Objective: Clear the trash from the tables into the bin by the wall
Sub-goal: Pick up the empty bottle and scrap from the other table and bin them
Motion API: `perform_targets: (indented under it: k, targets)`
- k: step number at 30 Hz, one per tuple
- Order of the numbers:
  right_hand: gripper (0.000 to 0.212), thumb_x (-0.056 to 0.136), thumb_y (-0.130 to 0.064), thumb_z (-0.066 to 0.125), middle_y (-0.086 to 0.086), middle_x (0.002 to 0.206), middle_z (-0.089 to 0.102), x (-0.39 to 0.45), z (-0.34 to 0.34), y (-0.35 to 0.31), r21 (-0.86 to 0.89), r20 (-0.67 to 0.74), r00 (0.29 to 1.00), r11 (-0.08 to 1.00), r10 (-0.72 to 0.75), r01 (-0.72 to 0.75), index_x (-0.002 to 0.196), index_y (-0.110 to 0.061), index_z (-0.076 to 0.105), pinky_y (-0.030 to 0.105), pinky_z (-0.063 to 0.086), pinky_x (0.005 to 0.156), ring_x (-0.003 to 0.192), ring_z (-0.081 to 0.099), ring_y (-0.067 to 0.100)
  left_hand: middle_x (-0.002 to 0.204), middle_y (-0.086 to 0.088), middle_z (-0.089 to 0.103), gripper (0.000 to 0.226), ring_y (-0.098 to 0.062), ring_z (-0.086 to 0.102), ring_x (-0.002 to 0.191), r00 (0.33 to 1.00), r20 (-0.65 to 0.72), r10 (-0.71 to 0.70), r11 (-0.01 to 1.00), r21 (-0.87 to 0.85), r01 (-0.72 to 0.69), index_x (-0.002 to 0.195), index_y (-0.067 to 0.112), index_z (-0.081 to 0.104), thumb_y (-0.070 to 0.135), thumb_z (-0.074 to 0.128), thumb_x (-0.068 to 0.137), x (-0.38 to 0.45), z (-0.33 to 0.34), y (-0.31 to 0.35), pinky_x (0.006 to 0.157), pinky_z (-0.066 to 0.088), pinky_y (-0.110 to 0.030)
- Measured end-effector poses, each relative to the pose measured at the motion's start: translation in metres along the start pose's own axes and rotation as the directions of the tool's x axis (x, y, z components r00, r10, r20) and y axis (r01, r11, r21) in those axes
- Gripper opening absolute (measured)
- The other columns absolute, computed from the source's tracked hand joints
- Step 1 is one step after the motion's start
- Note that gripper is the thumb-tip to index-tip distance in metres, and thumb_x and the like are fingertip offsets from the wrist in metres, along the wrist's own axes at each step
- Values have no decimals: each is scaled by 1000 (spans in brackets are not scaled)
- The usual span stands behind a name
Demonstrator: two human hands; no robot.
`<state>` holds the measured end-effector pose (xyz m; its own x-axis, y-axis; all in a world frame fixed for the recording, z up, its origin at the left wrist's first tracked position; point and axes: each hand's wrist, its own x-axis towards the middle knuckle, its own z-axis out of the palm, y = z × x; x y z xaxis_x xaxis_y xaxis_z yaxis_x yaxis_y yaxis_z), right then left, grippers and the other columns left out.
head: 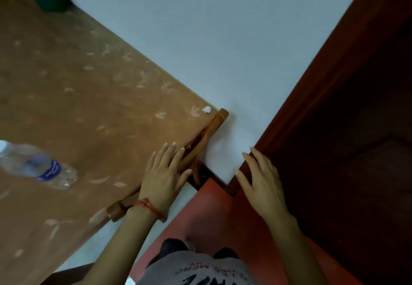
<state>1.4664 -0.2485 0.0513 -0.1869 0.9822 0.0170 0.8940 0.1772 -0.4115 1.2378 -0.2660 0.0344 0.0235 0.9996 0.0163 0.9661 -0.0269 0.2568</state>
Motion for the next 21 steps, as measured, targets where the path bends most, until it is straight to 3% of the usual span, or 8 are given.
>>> perform_targets:
  k: [6,12,15,21]
  targets:
    - [61,87,-49,31,13,141,44,49,18,-40,27,30,982,982,-187,186,128,-9,51,40,34,101,125,42,27,130,-16,56,72,-34,50,123,984,2,-181,983,34,181,125,8,52,54,7,93,3,-11,-41,98,39,-51]
    - [55,88,-47,36,13,138,47,101,32,-67,42,110,928,934,-357,354,126,-10,52,38,38,97,124,46,28,131,-16,54,72,-33,48,124,937,-18,-348,938,1,348,126,9,51,54,6,92,7,-13,-65,98,41,-52]
    - [54,88,-47,37,15,134,50,130,40,-76,36,148,885,897,-442,441,125,-10,53,42,45,93,121,50,31,129,-16,56,71,-33,50,122,892,-32,-451,892,-11,451,124,9,52,54,7,92,13,-13,-73,97,44,-50]
    - [57,89,-50,31,11,138,48,186,53,-91,-1,245,798,823,-551,568,127,-13,52,38,37,99,126,46,30,121,-18,61,71,-35,55,115,782,-38,-622,782,-64,620,118,8,55,54,8,93,26,-10,-81,89,48,-51]
